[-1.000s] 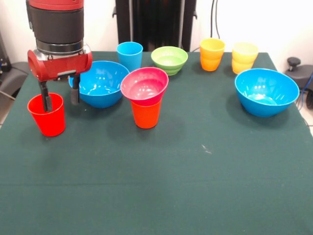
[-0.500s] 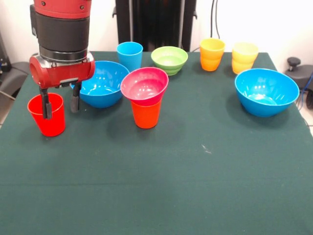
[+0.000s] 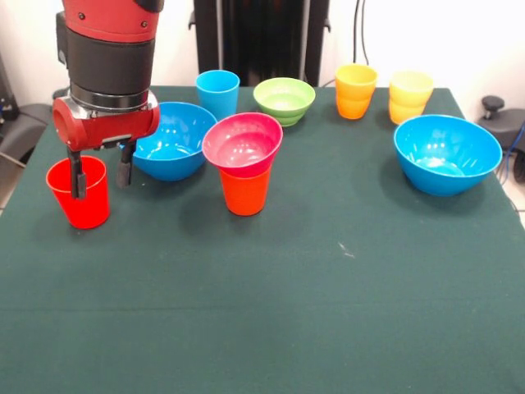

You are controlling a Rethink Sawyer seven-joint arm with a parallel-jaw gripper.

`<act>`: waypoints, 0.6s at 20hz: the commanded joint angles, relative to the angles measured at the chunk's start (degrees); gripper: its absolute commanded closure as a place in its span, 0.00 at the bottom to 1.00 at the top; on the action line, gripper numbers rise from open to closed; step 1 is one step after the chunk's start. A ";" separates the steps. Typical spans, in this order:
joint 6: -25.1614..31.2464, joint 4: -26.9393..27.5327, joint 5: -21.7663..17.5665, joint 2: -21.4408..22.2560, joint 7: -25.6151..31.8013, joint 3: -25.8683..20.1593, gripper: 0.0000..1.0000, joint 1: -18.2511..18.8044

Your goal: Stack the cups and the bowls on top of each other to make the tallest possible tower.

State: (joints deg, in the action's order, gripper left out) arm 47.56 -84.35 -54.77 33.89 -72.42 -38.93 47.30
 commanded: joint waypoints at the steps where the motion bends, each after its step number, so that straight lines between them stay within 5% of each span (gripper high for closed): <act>1: 7.99 3.50 -1.70 -1.61 3.29 6.43 0.00 -3.81; 12: 7.69 4.37 -1.11 -0.31 1.90 9.43 0.00 -6.42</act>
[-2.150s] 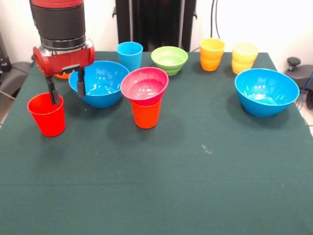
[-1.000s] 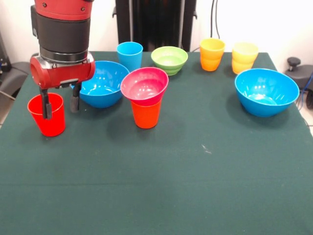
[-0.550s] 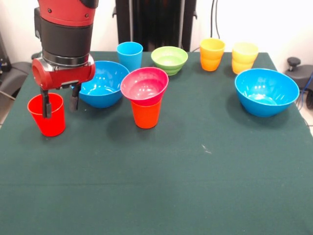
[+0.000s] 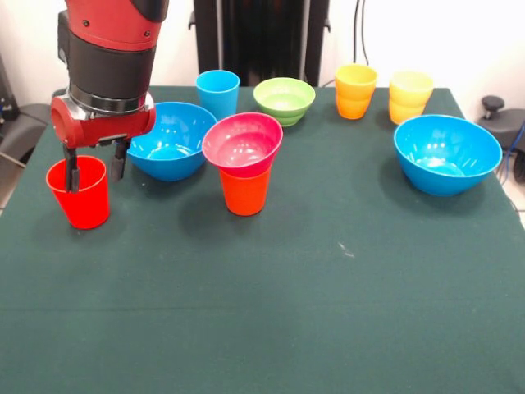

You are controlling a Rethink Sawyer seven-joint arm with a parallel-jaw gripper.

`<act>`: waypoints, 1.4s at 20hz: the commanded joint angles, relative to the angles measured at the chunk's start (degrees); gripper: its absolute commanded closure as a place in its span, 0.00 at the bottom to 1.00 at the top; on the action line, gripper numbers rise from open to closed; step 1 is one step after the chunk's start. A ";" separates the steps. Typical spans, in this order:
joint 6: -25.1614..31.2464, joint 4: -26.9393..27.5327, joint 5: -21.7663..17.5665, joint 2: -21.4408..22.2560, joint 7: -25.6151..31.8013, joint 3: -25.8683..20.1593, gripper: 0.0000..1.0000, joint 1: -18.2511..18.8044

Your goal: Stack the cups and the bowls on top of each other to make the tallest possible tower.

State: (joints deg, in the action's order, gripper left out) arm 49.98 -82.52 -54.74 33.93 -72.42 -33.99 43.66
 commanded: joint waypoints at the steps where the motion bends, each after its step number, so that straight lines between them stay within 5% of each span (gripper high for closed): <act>1: 5.31 2.25 -0.76 0.10 1.73 4.58 0.00 -2.99; 14: 1.73 -1.44 -0.51 1.18 -1.25 8.24 0.00 -4.08; 28: 1.10 -1.59 0.52 -3.64 -1.89 12.01 0.00 -4.77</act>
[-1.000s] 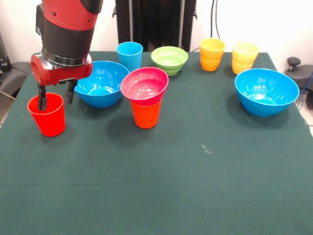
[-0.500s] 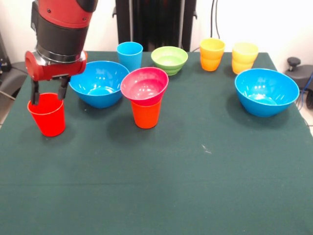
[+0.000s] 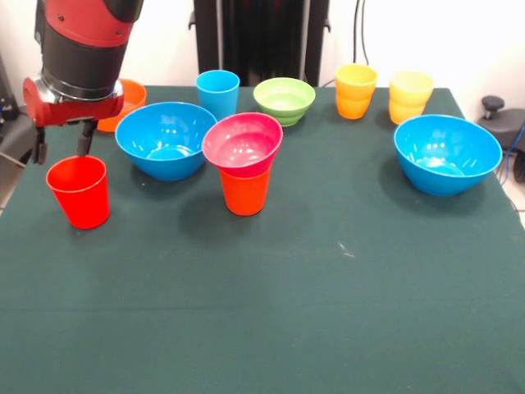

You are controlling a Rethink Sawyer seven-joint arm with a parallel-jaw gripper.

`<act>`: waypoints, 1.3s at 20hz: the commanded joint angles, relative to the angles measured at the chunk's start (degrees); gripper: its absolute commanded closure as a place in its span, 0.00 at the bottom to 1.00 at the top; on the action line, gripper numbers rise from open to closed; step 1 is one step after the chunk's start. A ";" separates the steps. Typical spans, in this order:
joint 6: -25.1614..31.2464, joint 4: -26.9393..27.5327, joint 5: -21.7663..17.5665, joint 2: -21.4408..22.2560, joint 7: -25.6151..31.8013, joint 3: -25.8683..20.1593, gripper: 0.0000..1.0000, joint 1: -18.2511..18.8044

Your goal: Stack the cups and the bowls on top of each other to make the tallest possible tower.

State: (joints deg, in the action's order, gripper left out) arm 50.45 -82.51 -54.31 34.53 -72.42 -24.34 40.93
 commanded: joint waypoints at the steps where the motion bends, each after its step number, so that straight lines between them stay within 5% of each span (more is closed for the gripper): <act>1: 0.50 -1.62 0.46 -4.40 -1.62 2.25 0.00 -1.97; 19: 0.43 -4.89 9.11 -5.96 7.51 -1.85 0.00 2.00; 26: -0.99 -5.79 9.66 -5.84 8.55 -2.36 0.00 2.85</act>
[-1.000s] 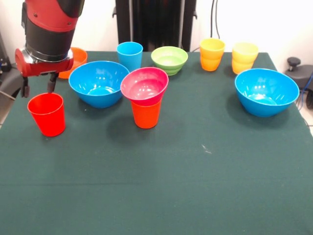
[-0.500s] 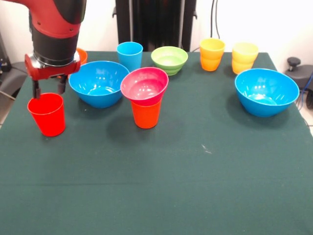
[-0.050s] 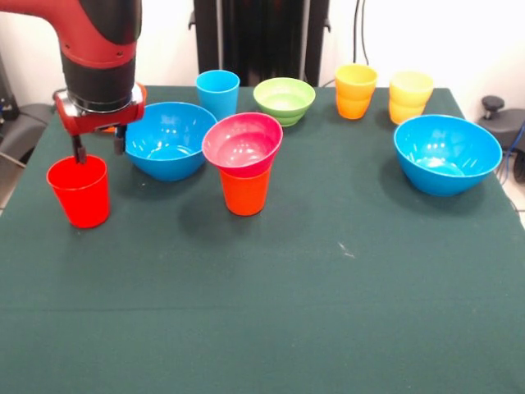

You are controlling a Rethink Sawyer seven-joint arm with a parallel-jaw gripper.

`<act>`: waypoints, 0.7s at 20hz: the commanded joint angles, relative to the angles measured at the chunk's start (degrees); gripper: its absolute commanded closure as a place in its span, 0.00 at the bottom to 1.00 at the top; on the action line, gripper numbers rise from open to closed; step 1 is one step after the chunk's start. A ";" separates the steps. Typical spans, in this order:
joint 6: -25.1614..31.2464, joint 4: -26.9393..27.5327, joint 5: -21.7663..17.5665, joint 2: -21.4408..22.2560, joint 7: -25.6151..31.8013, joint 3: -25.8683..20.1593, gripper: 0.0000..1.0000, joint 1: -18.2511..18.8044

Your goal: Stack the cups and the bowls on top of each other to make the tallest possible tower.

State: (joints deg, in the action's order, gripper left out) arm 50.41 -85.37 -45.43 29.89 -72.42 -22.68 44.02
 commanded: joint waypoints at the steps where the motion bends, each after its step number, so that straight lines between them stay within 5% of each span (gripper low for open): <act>1: -1.28 -2.95 0.56 -0.98 8.54 -4.01 0.00 -0.26; 14: -5.70 -1.56 -5.21 3.24 7.75 -2.29 0.00 -2.67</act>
State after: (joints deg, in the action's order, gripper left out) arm 49.54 -85.91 -45.54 31.23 -72.42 -22.72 43.87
